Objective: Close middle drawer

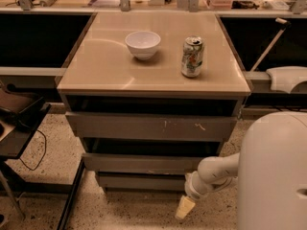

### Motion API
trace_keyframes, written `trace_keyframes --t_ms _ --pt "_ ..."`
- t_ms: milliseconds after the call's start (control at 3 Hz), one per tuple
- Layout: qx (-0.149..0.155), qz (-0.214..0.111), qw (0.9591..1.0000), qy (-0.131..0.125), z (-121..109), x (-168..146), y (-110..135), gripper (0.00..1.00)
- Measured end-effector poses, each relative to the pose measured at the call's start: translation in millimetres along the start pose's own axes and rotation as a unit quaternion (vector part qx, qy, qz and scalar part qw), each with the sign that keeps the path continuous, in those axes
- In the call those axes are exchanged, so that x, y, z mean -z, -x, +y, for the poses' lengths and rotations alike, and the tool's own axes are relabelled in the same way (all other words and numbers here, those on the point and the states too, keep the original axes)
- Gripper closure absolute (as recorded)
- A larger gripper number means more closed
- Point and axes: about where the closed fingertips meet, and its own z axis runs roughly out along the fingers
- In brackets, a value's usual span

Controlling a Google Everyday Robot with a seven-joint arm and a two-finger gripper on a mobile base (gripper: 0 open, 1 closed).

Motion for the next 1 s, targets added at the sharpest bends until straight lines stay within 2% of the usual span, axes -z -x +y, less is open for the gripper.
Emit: trace_keyframes --t_ms 333,667,1000 --pt "0.013 -0.005 0.9998 -0.017 -20 5 7 0.00" --pt "0.016 -0.012 0.9990 -0.039 -62 24 21 0.00" --pt "0.016 -0.012 0.9990 -0.039 -62 24 21 0.00"
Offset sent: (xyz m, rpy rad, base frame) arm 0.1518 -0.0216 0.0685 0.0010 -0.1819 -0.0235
